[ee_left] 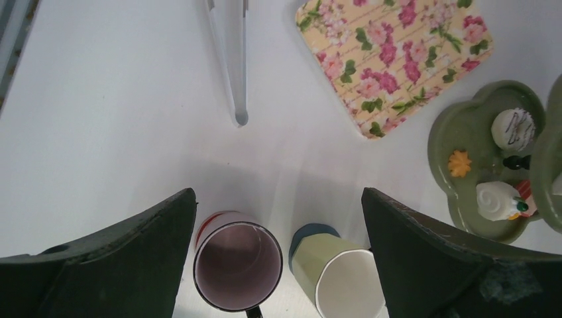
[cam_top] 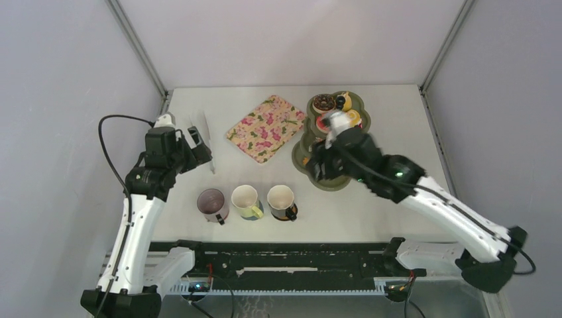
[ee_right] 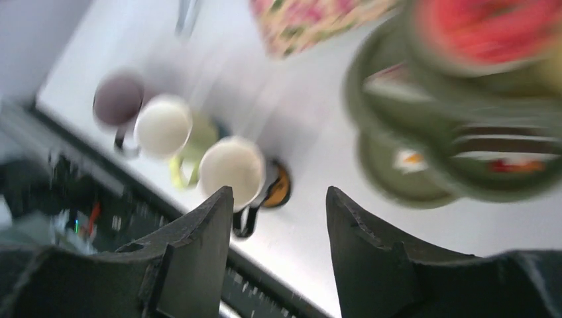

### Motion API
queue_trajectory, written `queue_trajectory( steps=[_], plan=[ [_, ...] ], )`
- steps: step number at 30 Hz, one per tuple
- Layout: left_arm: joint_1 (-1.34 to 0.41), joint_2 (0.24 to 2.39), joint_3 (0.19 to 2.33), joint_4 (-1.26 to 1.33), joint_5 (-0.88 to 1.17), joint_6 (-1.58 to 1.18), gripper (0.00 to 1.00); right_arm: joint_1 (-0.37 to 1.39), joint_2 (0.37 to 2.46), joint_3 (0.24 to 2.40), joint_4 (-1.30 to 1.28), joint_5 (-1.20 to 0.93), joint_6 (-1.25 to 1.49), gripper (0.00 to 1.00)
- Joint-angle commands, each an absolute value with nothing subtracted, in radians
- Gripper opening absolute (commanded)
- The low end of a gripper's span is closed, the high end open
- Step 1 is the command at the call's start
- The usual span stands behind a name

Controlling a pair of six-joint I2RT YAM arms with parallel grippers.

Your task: Serve the afternoon tea

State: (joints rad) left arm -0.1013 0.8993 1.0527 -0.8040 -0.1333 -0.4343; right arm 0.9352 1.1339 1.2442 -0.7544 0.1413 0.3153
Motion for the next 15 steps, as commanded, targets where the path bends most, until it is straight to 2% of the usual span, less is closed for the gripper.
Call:
queue_trajectory(
  steps=[1, 2, 7, 9, 11, 15],
  plan=[
    [-0.094, 0.901, 1.179, -0.783, -0.111, -0.383, 0.98, 0.745, 0.980, 1.322, -0.768, 0.308, 0.309, 0.62],
    [-0.094, 0.898, 1.189, -0.785, -0.106, -0.380, 0.98, 0.690, 0.950, 1.323, -0.761, 0.322, 0.314, 0.63],
    [-0.094, 0.894, 1.224, -0.784, -0.120, -0.392, 0.99, 0.416, 0.826, 1.303, -0.762, 0.415, 0.347, 0.87],
    [-0.094, 0.890, 1.226, -0.783, -0.124, -0.398, 0.98, 0.312, 0.811, 1.296, -0.802, 0.499, 0.381, 0.90],
    [-0.094, 0.887, 1.224, -0.780, -0.143, -0.403, 0.99, 0.200, 0.815, 1.295, -0.844, 0.538, 0.424, 0.99],
    [-0.094, 0.863, 1.175, -0.745, -0.200, -0.405, 0.99, -0.008, 0.858, 1.287, -0.918, 0.531, 0.518, 1.00]
  ],
)
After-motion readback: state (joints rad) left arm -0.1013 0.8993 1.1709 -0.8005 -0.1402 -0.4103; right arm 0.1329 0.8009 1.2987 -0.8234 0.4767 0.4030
